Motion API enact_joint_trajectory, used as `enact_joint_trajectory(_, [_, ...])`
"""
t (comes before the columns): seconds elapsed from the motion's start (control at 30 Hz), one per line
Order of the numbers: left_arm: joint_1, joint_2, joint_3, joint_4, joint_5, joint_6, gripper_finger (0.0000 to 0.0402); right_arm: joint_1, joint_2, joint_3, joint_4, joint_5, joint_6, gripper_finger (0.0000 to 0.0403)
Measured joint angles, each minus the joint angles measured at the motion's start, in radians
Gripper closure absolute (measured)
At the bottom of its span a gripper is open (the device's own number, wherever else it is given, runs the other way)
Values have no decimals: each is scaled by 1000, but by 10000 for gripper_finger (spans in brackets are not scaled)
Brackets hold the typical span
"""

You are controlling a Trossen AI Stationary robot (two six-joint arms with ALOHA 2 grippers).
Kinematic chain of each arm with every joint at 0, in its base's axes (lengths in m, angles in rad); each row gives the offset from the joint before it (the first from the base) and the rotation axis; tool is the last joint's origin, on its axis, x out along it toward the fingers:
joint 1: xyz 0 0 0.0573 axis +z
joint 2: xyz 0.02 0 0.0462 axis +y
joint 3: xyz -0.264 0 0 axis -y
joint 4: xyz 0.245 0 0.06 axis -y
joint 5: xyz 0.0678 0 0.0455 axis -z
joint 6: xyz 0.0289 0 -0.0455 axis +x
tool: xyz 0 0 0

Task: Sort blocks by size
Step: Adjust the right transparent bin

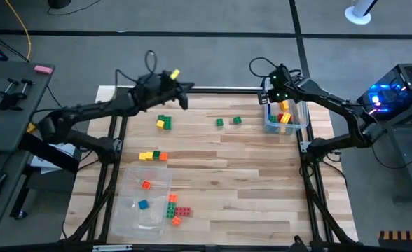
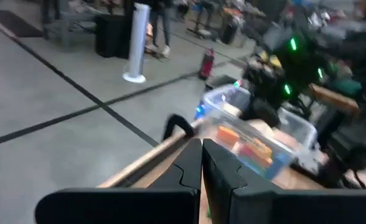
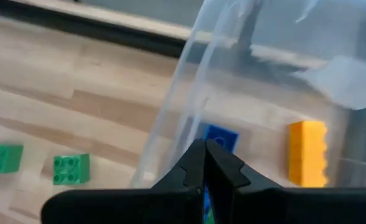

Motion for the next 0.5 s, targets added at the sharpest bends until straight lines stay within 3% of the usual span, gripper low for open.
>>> enact_joint_trajectory(0.5, [4, -41, -21, -58, 23, 18, 401, 109, 38, 0, 82, -11, 125, 403])
